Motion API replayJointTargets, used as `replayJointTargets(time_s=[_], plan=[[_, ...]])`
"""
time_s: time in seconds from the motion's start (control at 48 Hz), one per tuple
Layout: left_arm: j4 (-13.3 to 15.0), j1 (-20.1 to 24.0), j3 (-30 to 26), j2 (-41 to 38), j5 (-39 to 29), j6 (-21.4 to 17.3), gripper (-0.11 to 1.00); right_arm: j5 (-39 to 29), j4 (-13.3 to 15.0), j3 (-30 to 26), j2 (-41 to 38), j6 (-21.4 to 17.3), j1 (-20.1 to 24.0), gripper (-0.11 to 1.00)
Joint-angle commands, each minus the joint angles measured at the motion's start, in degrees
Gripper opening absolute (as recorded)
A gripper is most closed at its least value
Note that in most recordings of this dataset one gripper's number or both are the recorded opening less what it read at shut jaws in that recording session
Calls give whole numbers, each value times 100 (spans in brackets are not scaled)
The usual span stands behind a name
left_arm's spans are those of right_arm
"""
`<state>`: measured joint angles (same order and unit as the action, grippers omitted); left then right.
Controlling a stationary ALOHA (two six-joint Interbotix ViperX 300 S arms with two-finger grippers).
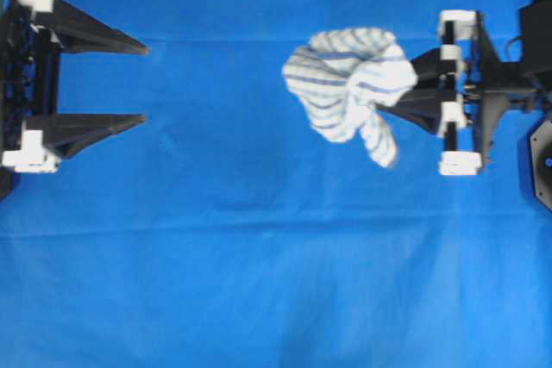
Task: Hand over the towel.
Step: 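Carry the towel with the right gripper and lower it to the table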
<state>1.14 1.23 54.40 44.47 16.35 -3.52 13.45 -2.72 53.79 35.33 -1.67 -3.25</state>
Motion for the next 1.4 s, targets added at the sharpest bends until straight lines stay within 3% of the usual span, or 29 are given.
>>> replayJointTargets(time_s=[0.0,0.354,0.583,0.833,1.062,1.375], plan=[[9,9,-35,26,26,0,92,-9,-35,-26,123,-9,9,13],[9,9,-44,9,26,18,92,-308,-44,-396,-413,0,-202,13],[0,9,-44,-44,53,18,92,-1608,-35,-1274,-1714,18,-527,13],[0,9,-44,-62,62,26,92,-2900,132,-2153,-3357,105,-571,13],[0,9,-44,-62,62,26,92,-2610,167,-2215,-4430,105,-571,13],[9,9,-35,-70,62,26,92,-2355,149,-2224,-4535,79,-571,13]])
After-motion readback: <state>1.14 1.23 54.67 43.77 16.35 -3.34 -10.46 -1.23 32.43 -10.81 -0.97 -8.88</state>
